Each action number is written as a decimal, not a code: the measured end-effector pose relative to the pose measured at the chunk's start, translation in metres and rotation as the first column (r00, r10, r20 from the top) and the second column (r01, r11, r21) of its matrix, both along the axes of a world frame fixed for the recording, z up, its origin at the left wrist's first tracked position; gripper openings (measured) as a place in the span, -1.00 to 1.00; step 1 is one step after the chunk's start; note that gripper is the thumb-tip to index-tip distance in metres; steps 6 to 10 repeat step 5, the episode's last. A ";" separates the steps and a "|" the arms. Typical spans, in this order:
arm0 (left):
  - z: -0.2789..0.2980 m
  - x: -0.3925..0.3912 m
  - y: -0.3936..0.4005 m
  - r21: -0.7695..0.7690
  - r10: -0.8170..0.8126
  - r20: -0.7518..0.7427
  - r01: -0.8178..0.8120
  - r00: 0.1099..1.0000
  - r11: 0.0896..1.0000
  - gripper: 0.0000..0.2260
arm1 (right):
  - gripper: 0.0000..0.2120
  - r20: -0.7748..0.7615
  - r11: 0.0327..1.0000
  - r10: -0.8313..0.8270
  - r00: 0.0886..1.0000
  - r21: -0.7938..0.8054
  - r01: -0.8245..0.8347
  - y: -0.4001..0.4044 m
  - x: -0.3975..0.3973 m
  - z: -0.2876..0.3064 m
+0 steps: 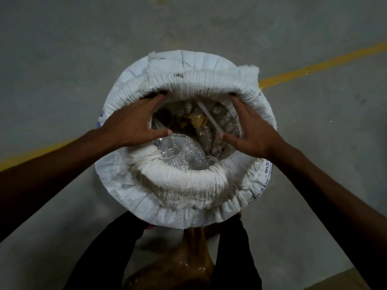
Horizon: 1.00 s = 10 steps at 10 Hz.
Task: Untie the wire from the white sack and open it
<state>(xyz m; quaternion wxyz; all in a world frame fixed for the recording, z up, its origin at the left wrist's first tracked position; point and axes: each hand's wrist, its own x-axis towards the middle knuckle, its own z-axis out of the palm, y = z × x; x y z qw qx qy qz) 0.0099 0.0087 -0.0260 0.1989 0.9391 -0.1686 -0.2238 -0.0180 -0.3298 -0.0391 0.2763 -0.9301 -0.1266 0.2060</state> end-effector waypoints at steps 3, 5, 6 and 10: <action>0.023 -0.014 -0.002 -0.032 0.014 0.021 -0.013 1.000 0.999 -0.14 | -0.11 0.075 1.000 0.024 0.997 -0.001 -0.024 0.017 -0.010 0.030; 0.074 0.003 -0.011 -0.034 0.030 0.232 -0.023 0.972 0.999 -0.15 | -0.21 0.233 0.998 0.000 0.972 -0.065 0.016 0.046 0.014 0.092; 0.074 0.003 -0.011 -0.034 0.030 0.232 -0.023 0.972 0.999 -0.15 | -0.21 0.233 0.998 0.000 0.972 -0.065 0.016 0.046 0.014 0.092; 0.074 0.003 -0.011 -0.034 0.030 0.232 -0.023 0.972 0.999 -0.15 | -0.21 0.233 0.998 0.000 0.972 -0.065 0.016 0.046 0.014 0.092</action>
